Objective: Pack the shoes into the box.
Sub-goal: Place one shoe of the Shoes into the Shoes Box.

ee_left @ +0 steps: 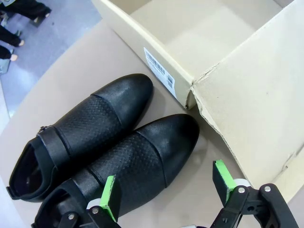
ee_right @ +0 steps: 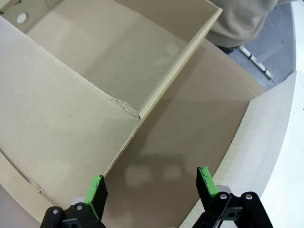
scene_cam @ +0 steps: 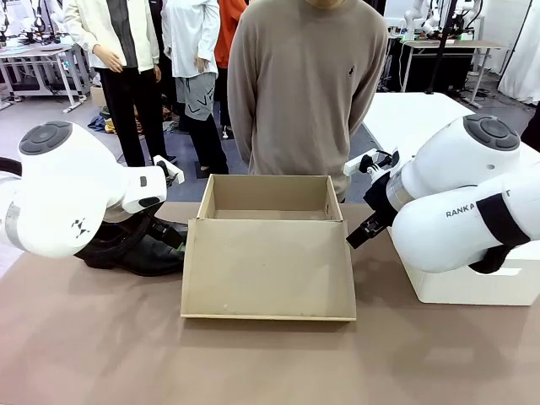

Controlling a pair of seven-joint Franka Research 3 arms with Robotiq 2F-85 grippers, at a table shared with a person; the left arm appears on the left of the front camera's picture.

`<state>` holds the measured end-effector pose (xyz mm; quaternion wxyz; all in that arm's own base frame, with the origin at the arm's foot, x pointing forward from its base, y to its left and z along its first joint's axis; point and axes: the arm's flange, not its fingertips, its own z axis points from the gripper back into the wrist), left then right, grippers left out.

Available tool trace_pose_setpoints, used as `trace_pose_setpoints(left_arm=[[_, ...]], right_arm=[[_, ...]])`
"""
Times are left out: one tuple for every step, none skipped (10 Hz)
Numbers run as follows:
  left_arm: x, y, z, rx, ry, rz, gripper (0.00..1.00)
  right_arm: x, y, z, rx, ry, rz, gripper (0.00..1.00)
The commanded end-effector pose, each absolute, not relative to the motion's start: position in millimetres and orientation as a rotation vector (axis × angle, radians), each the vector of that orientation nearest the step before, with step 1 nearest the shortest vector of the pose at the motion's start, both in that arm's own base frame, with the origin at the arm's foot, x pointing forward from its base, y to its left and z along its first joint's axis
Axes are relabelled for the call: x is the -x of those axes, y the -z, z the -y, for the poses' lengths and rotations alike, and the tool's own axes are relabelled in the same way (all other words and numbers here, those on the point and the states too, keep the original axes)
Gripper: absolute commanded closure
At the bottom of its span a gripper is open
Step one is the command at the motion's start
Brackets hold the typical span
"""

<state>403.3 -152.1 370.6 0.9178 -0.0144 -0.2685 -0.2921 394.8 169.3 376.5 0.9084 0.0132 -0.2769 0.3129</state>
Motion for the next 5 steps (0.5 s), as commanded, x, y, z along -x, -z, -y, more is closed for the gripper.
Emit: trace_pose_setpoints(left_arm=[[-403.3, -370.6, 152.1, 0.03, 0.601, 0.552, 0.0], [-400.0, -383.1, 151.9, 0.016, 0.613, 0.565, 0.0], [-396.4, -397.3, 152.8, -0.005, 0.626, 0.575, 0.0], [-393.3, -411.3, 154.0, -0.005, 0.644, 0.575, 0.0], [-390.9, -426.1, 155.0, -0.018, 0.656, 0.578, 0.0]], right_arm=[[-394.8, -376.5, -169.3, -0.027, -0.646, 0.571, 0.0], [-393.4, -386.7, -167.2, -0.051, -0.651, 0.574, 0.0], [-393.5, -398.7, -163.8, -0.061, -0.646, 0.573, 0.0], [-394.3, -410.4, -160.4, -0.076, -0.648, 0.565, 0.0], [-393.2, -425.2, -156.6, -0.098, -0.657, 0.558, 0.0]])
